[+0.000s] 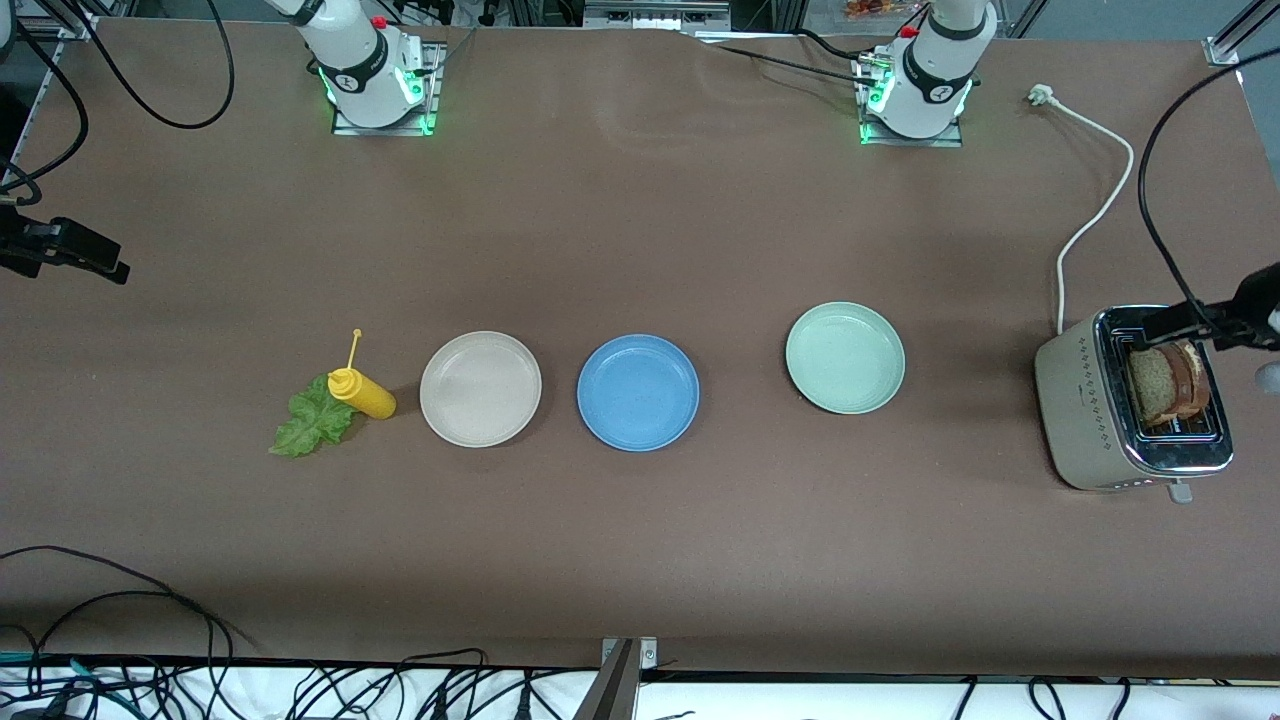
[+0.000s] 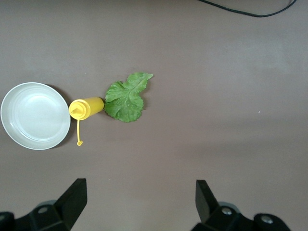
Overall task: Make sandwich in blue plate with both arms
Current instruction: 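Move the left gripper over the bread slice in the toaster, then lower the left gripper and grasp the toasted bread slice, then lift the bread slice up out of the toaster with the left gripper, then carry the bread slice over the blue plate with the left gripper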
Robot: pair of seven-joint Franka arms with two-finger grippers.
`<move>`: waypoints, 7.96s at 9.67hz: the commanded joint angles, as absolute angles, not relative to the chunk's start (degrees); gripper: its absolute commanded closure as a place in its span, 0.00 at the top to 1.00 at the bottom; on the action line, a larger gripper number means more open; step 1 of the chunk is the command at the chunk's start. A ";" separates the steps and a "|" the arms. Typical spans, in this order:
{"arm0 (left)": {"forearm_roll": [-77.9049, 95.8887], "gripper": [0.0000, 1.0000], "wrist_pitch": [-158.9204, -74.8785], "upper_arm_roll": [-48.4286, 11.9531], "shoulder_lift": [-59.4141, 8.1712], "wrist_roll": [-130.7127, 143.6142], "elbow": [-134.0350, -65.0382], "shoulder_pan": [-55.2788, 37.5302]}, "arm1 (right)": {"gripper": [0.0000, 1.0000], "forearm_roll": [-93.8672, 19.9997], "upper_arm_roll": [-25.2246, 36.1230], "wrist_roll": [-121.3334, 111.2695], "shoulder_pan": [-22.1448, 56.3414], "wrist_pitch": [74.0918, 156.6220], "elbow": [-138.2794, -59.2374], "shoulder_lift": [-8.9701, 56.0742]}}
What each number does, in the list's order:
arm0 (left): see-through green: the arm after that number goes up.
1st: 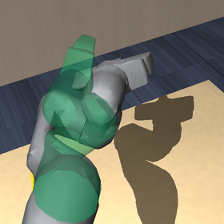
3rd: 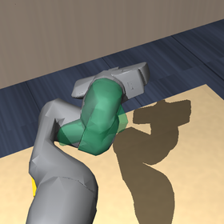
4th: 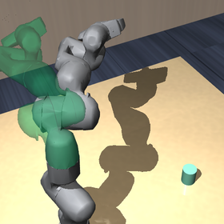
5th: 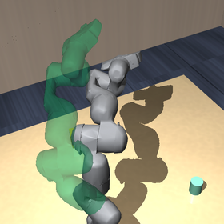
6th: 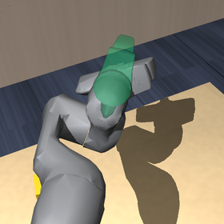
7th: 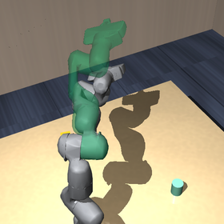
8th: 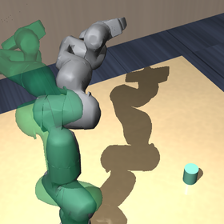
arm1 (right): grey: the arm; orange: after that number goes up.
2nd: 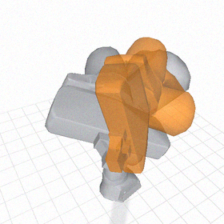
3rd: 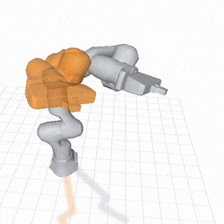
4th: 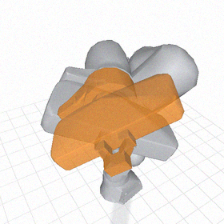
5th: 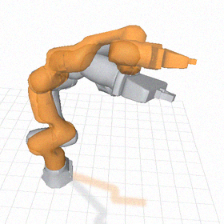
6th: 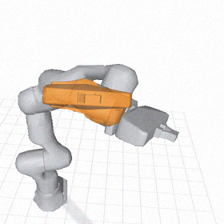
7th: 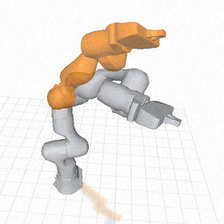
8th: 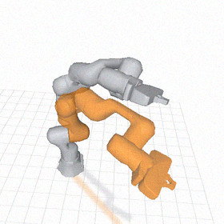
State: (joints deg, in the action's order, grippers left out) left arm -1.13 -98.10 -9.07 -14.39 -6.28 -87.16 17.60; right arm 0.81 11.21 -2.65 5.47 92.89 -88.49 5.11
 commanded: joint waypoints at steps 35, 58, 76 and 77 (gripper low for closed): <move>-14.50 0.00 -104.85 -10.55 -23.91 -9.67 -85.61 21.45 | 1.00 1.67 11.07 -2.81 5.71 91.85 -87.89 5.01; -12.57 0.00 -99.49 -38.03 -19.85 7.69 -86.40 20.92 | 1.00 1.58 11.07 -2.90 5.54 91.85 -87.80 5.01; -12.66 0.00 -131.57 -56.16 -47.45 40.25 -85.96 9.85 | 1.00 1.58 11.25 -3.08 5.27 91.76 -87.80 4.75; -12.66 0.00 -131.57 -55.99 -47.98 40.25 -85.87 8.36 | 1.00 1.58 11.25 -3.08 5.27 91.76 -87.80 4.75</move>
State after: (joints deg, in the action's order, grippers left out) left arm -13.06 -131.22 -55.17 -46.17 39.49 -87.04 10.29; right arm 0.84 11.29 -2.68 5.40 92.69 -88.45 4.95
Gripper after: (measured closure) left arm 0.907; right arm 0.000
